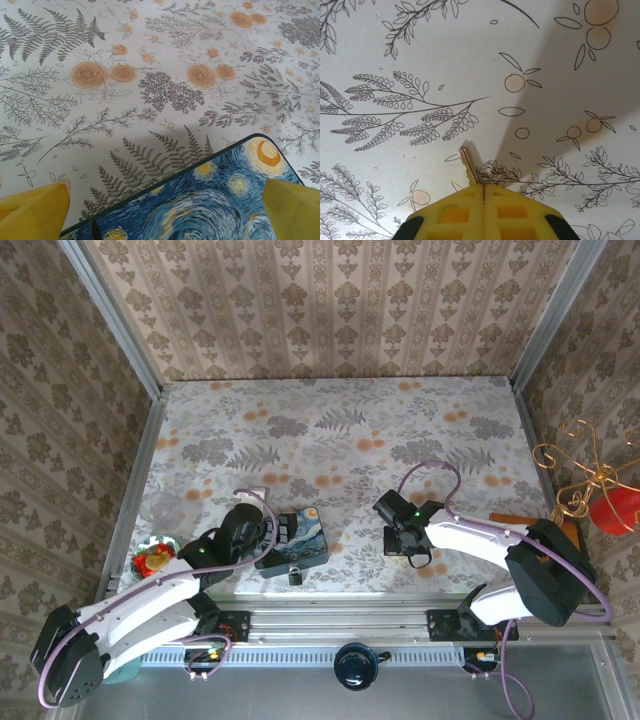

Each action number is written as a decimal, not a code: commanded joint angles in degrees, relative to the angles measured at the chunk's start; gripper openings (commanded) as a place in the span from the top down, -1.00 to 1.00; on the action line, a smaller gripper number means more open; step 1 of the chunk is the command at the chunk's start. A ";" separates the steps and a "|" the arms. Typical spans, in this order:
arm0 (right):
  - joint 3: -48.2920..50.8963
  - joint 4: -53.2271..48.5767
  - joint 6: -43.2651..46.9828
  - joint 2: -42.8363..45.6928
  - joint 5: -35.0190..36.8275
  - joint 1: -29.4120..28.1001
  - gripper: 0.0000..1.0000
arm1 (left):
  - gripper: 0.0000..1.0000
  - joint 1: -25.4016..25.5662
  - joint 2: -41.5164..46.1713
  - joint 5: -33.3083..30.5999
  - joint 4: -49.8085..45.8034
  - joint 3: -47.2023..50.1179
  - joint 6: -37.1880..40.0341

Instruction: Unlock a padlock with a key

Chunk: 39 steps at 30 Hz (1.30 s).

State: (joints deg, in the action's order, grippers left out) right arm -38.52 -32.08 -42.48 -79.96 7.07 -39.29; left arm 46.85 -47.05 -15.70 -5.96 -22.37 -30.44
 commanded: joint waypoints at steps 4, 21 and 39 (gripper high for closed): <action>-0.83 1.04 -0.52 3.22 -0.30 -0.53 1.00 | -1.00 0.32 0.00 0.52 0.68 -1.71 -0.07; -8.23 8.93 8.99 11.24 -3.67 -0.82 1.00 | -0.89 0.52 -4.97 13.25 11.34 -4.24 9.55; -24.93 15.98 11.01 8.20 -10.32 -3.69 1.00 | -0.67 -2.49 -21.44 31.05 42.98 -5.93 43.13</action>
State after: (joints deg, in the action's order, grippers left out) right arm -61.76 -18.04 -32.71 -70.96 -1.65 -42.30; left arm 45.91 -67.83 11.05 30.74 -25.78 8.75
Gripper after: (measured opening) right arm 0.067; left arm 0.868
